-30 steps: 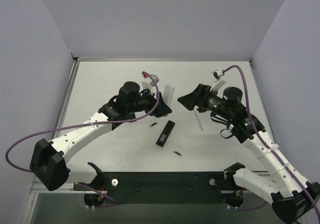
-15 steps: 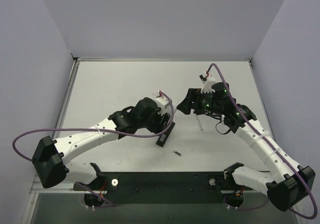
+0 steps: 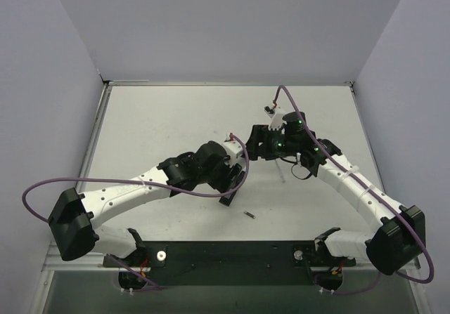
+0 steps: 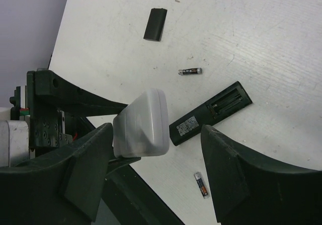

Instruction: Unload the batteries from the remote control

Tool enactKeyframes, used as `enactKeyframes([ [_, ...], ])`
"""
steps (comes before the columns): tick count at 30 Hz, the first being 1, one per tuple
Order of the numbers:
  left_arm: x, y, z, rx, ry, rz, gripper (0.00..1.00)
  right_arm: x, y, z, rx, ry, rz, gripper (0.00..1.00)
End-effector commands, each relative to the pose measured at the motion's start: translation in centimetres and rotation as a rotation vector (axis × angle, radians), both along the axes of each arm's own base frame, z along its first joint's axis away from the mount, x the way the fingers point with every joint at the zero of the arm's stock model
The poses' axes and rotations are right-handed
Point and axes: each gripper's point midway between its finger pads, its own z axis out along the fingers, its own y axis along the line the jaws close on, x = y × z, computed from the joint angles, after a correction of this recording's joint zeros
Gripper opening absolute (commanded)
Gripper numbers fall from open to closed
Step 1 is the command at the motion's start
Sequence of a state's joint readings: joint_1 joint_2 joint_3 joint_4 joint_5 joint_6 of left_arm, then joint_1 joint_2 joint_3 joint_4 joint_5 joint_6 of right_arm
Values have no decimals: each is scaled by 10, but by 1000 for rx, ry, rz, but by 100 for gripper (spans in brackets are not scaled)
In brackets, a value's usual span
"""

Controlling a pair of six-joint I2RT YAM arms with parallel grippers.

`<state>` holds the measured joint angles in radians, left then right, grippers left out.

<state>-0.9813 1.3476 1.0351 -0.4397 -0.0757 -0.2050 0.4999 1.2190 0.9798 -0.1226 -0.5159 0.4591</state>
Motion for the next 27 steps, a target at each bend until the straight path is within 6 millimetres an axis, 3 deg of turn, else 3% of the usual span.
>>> enactKeyframes([
  [1, 4, -13, 21, -41, -39, -23, 0, -2, 18, 1, 49, -2, 67, 65],
  [15, 2, -16, 15, -29, -23, -44, 0, -4, 14, -38, -56, 41, 90, 45],
  [23, 0, -18, 12, -25, -10, -58, 0, -3, 9, -46, -82, 47, 68, 11],
  [27, -4, -18, 10, -14, 2, -77, 0, 1, 6, -46, -75, 49, 51, 9],
])
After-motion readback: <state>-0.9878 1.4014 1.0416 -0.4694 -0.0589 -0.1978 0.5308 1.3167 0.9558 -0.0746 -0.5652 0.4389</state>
